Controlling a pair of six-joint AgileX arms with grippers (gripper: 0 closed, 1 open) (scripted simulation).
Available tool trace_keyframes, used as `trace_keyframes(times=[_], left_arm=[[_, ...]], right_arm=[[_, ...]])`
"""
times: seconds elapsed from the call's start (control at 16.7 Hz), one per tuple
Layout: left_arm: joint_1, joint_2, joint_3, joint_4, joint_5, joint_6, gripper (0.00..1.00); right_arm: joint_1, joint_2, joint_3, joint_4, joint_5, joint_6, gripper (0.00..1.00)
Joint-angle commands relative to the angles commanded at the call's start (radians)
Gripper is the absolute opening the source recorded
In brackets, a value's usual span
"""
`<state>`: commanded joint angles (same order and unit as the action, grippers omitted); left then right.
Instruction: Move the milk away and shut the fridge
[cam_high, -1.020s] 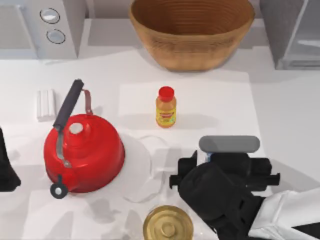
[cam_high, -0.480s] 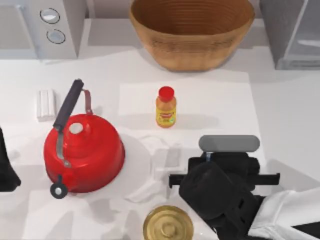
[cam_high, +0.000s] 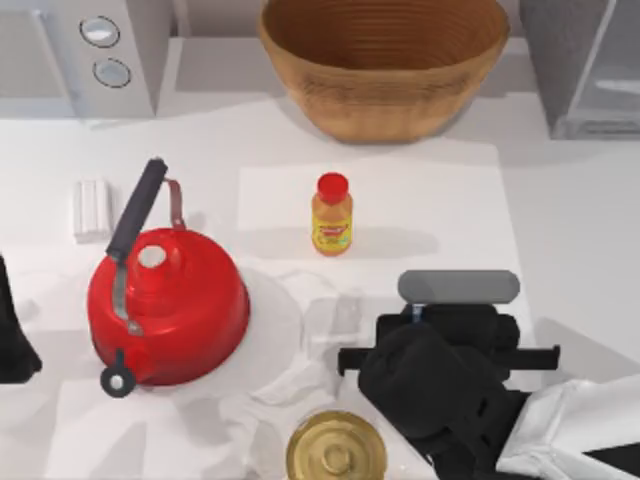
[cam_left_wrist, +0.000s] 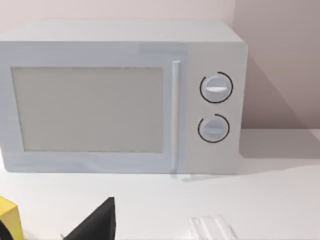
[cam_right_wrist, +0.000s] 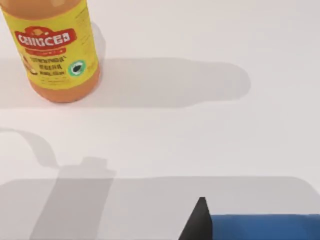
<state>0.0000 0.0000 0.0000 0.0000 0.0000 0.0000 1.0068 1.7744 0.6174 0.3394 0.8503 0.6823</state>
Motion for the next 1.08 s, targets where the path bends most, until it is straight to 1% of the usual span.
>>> trace_keyframes(times=[0.12, 0.42, 0.72, 0.9, 1.08], left_arm=[[0.0, 0.0, 0.0, 0.0, 0.0, 0.0, 1.0], [0.0, 0.0, 0.0, 0.0, 0.0, 0.0, 1.0], [0.0, 0.0, 0.0, 0.0, 0.0, 0.0, 1.0], [0.0, 0.0, 0.0, 0.0, 0.0, 0.0, 1.0], [0.0, 0.0, 0.0, 0.0, 0.0, 0.0, 1.0]], right_arm=[[0.0, -0.015, 0.006, -0.018, 0.0, 0.0, 0.0], [0.0, -0.104, 0.04, -0.144, -0.001, -0.002, 0.0], [-0.001, -0.108, 0.04, -0.146, -0.003, -0.002, 0.0], [-0.036, -0.132, 0.038, -0.1, -0.059, -0.051, 0.0], [-0.137, -0.15, 0.004, -0.005, -0.177, -0.156, 0.0]])
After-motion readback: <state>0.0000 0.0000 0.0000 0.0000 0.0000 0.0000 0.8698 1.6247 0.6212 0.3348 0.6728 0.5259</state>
